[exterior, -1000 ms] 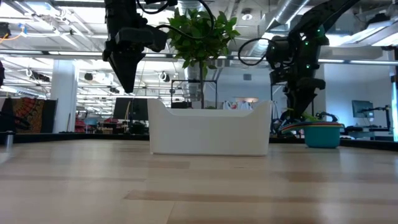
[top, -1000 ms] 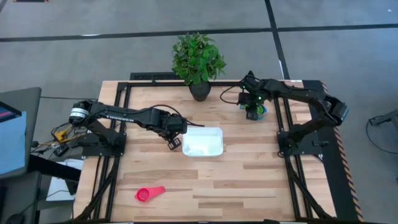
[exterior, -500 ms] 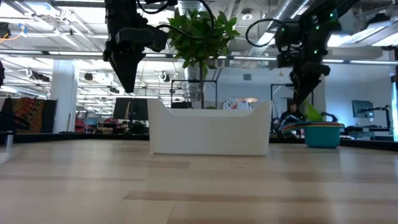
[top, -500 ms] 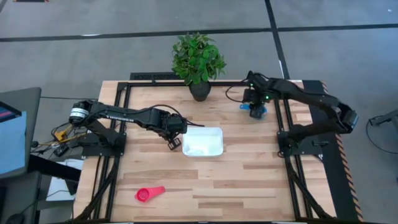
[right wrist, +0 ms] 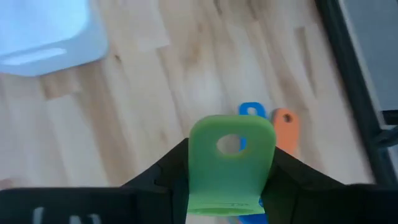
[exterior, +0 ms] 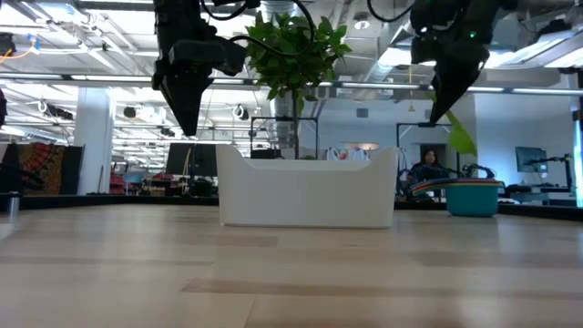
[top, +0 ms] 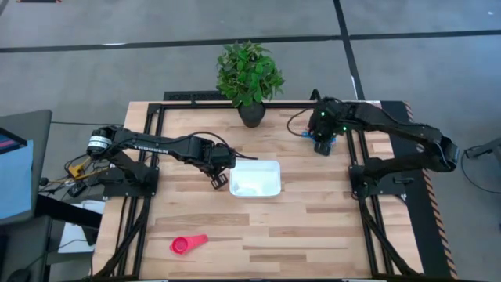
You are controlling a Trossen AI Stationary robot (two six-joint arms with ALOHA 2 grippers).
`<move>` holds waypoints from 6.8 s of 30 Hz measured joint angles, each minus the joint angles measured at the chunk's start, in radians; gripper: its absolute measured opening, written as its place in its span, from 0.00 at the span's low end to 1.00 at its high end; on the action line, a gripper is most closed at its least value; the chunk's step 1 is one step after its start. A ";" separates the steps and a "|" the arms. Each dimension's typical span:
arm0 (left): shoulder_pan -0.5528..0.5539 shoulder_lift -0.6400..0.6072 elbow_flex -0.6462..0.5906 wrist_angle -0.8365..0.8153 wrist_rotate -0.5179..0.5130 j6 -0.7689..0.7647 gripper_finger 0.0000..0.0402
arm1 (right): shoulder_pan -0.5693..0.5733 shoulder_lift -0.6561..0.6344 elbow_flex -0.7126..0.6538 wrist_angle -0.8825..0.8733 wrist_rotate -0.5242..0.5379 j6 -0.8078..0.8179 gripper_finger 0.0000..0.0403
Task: Nest measuring cups in basket
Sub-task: Remove the green measuring cup from the blue measuring cup, then stack the red measuring cup on top of the blue measuring cup
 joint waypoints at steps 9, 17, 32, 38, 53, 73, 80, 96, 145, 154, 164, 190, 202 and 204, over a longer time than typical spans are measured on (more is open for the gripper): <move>0.009 0.000 0.000 0.011 0.013 0.035 0.02 | 0.192 0.001 0.000 -0.039 -0.003 0.209 0.41; 0.025 0.000 0.000 0.039 0.026 0.053 0.02 | 0.327 0.045 -0.034 -0.009 -0.004 0.357 0.41; 0.024 0.000 0.000 0.040 0.042 0.065 0.02 | 0.463 0.175 -0.165 0.189 -0.035 0.533 0.43; 0.021 0.000 0.000 0.040 0.054 0.046 0.02 | 0.485 0.233 -0.189 0.210 -0.034 0.602 0.44; -0.129 0.000 -0.041 -0.004 0.175 -0.029 0.13 | 0.478 0.255 -0.189 0.251 -0.026 0.729 0.67; -0.552 0.000 -0.253 0.083 0.529 -0.334 0.14 | 0.475 0.045 -0.188 0.325 0.008 0.797 0.70; -0.634 0.023 -0.261 0.233 0.528 -0.344 0.14 | 0.475 0.043 -0.187 0.337 0.007 0.799 0.70; -0.657 0.069 -0.261 0.228 0.451 -0.316 0.14 | 0.475 0.044 -0.187 0.347 0.008 0.816 0.70; -0.577 -0.258 -0.230 0.394 -0.043 -0.587 0.00 | 0.476 -0.287 -0.188 0.498 0.043 1.035 0.69; -0.255 -0.273 -0.230 0.829 -0.388 -0.536 0.00 | 0.484 -0.280 -0.188 0.541 0.108 0.839 0.57; -0.083 -0.089 -0.173 1.091 -0.455 -0.546 0.00 | 0.488 -0.267 -0.188 0.747 0.324 0.587 0.37; 0.049 0.332 0.353 0.867 -0.383 -0.342 0.00 | 0.514 -0.072 -0.185 0.697 0.609 0.302 0.56; 0.060 0.334 0.357 0.870 -0.245 -0.333 0.00 | 0.469 -0.078 -0.186 0.669 0.628 0.381 0.28; 0.060 0.334 0.357 0.870 -0.212 -0.359 0.00 | 0.469 -0.078 -0.186 0.667 0.632 0.381 0.23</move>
